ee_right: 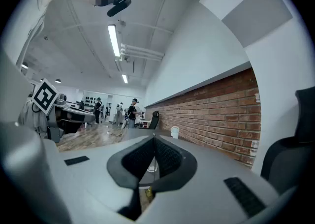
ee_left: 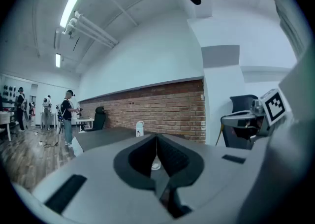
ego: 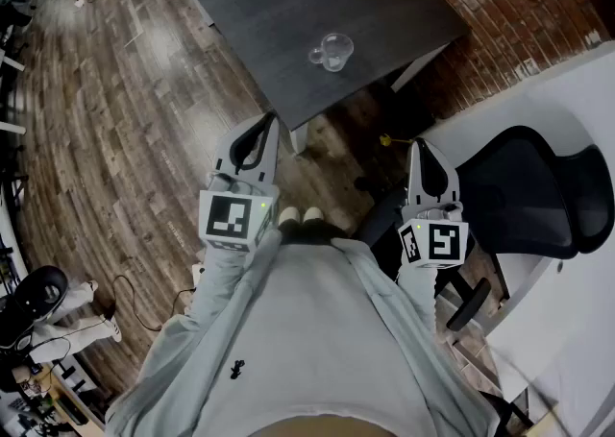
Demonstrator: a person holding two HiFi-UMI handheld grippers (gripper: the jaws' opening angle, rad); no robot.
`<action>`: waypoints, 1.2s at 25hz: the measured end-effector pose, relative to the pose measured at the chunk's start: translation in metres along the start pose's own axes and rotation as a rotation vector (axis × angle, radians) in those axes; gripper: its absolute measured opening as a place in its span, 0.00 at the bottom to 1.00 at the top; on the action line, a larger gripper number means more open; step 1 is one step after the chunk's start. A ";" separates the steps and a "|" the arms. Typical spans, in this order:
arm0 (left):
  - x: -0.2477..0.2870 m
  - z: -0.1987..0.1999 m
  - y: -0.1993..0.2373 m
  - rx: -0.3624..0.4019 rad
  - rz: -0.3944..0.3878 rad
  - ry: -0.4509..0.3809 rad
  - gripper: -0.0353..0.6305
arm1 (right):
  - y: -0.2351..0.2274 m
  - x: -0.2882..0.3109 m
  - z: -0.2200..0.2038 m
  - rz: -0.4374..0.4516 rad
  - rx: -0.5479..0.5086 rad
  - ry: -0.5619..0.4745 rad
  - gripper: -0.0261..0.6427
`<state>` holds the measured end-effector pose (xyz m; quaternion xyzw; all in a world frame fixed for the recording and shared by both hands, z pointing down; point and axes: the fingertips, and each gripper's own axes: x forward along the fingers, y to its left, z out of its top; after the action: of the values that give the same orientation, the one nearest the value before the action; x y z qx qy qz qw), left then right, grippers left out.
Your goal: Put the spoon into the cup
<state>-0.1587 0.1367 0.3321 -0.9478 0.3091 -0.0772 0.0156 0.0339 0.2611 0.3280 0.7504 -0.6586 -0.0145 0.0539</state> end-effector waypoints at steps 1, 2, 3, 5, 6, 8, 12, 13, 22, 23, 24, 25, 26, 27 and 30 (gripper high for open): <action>0.001 0.001 -0.001 -0.003 -0.001 -0.007 0.09 | -0.001 0.000 0.000 -0.002 0.001 0.000 0.06; 0.001 0.002 -0.002 -0.005 -0.001 -0.012 0.09 | -0.003 -0.001 -0.001 -0.004 0.003 0.001 0.07; 0.001 0.002 -0.003 -0.006 0.000 -0.014 0.09 | -0.005 -0.001 -0.001 -0.007 0.006 0.000 0.07; 0.003 0.002 -0.004 -0.004 0.004 -0.014 0.09 | -0.008 -0.002 -0.002 -0.011 0.012 -0.002 0.07; 0.004 0.002 -0.005 -0.004 0.007 -0.014 0.09 | -0.011 -0.002 -0.002 -0.011 0.013 -0.004 0.07; 0.006 0.002 -0.007 -0.003 0.014 -0.014 0.09 | -0.015 -0.002 -0.004 -0.012 0.014 -0.005 0.07; 0.006 0.000 -0.010 0.002 0.022 -0.010 0.09 | -0.020 -0.002 -0.008 -0.008 0.022 -0.009 0.07; 0.006 0.000 -0.011 0.004 0.022 -0.007 0.09 | -0.021 -0.002 -0.009 -0.008 0.026 -0.008 0.07; 0.044 -0.002 0.005 0.004 0.005 0.016 0.09 | -0.030 0.028 -0.025 -0.016 0.064 0.026 0.07; 0.054 -0.003 0.007 0.007 -0.004 0.018 0.09 | -0.034 0.035 -0.027 -0.023 0.069 0.028 0.07; 0.064 -0.003 0.009 0.010 -0.016 0.020 0.09 | -0.038 0.042 -0.028 -0.031 0.074 0.032 0.07; 0.074 -0.004 0.011 0.012 -0.030 0.022 0.09 | -0.042 0.049 -0.030 -0.041 0.078 0.036 0.07; 0.085 -0.003 0.014 0.014 -0.045 0.023 0.09 | -0.046 0.057 -0.031 -0.051 0.082 0.040 0.07; 0.097 -0.002 0.018 0.017 -0.060 0.022 0.09 | -0.049 0.066 -0.031 -0.060 0.085 0.043 0.07; 0.133 0.004 0.033 0.028 -0.093 0.016 0.09 | -0.059 0.096 -0.029 -0.085 0.085 0.047 0.07</action>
<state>-0.0712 0.0321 0.3437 -0.9601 0.2638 -0.0898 0.0225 0.1075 0.1751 0.3557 0.7793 -0.6249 0.0286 0.0368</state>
